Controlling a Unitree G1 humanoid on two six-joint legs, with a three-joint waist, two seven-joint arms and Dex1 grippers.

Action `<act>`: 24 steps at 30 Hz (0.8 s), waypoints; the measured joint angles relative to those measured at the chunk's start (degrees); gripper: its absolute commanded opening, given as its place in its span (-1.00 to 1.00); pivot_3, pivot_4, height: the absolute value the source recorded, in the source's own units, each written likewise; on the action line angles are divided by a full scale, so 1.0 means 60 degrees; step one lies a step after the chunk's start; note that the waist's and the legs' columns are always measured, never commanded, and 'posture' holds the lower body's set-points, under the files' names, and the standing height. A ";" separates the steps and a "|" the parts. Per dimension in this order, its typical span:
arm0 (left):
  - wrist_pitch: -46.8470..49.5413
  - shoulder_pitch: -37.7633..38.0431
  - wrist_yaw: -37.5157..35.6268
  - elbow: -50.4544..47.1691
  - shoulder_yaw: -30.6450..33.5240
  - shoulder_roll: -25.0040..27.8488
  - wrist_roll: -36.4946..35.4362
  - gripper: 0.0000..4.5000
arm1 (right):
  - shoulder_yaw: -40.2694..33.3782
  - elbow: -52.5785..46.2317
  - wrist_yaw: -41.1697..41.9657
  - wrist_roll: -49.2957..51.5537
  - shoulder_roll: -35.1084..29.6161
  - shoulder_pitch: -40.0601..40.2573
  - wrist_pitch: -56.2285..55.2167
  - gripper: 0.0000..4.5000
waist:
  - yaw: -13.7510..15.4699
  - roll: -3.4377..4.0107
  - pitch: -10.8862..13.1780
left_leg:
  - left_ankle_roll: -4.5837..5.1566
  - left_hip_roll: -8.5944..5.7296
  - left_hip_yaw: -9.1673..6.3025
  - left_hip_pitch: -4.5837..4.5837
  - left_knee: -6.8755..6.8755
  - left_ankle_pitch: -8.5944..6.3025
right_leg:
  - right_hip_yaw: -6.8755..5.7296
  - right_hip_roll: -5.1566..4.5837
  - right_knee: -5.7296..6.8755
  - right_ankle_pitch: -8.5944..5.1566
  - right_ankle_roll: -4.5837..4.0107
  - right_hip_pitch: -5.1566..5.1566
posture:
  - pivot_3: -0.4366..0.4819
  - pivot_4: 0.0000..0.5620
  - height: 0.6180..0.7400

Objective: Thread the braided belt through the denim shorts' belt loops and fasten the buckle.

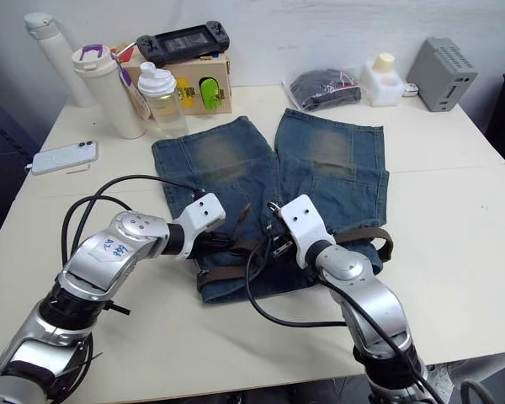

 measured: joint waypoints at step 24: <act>-0.0404 -0.1552 -0.1624 0.1083 -0.0636 0.1029 -0.0699 -1.00 | 0.0742 0.0263 -0.0580 -0.0950 -0.0195 -0.0466 -0.0447 -1.00 | 0.0002 0.0000 0.0001 | -0.0003 -0.0001 0.0005 -0.0008 -0.0004 0.0001 | -0.0015 0.0003 -0.0003 -0.0002 0.0001 -0.0011 | -0.05 -0.47 0.19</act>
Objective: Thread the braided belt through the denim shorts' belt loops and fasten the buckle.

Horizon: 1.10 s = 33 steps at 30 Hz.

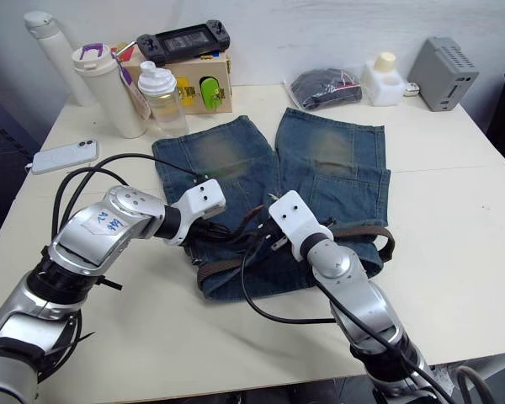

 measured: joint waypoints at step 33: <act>-0.0049 -0.0335 0.0580 0.1077 -0.0188 -0.0988 0.0179 -1.00 | 0.1087 -0.0263 0.0155 -0.0636 -0.0715 -0.0265 0.0101 -1.00 | 0.0004 0.0000 0.0000 | 0.0002 -0.0002 0.0001 -0.0001 0.0001 0.0002 | 0.0001 -0.0002 0.0002 0.0000 0.0001 0.0000 | -0.05 -0.47 0.19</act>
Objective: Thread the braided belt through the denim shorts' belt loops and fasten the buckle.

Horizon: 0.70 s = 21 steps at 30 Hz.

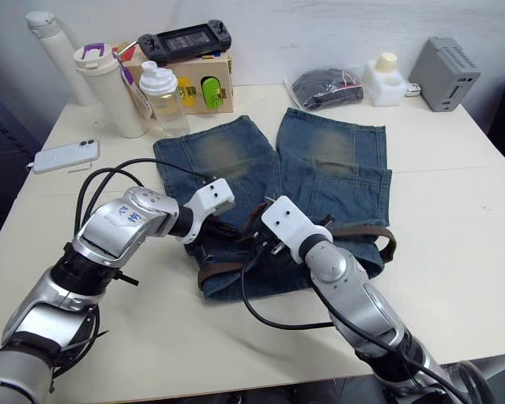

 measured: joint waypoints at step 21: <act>0.0695 -0.0012 0.0866 -0.0011 0.0273 -0.0932 -0.0016 -1.00 | 0.1377 -0.0137 0.0923 -0.0776 -0.1325 -0.0472 0.0347 -1.00 | 0.0040 -0.0001 -0.0001 | 0.0001 -0.0005 -0.0002 0.0000 0.0003 0.0001 | -0.0003 -0.0009 0.0002 0.0000 0.0001 0.0004 | -0.05 -0.47 0.19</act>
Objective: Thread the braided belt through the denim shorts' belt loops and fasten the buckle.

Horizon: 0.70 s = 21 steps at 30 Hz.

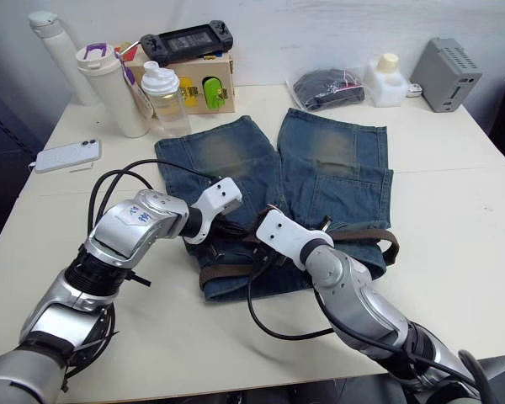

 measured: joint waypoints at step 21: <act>-0.0925 0.0199 -0.0284 -0.1406 -0.1112 0.0541 0.0467 -1.00 | 0.0483 0.0379 0.0280 -0.0829 -0.0209 -0.0260 -0.0207 -1.00 | -0.0008 0.0000 0.0000 | -0.0001 0.0002 0.0000 -0.0002 0.0000 0.0000 | 0.0003 0.0000 -0.0005 0.0000 0.0000 0.0001 | -0.05 -0.47 0.19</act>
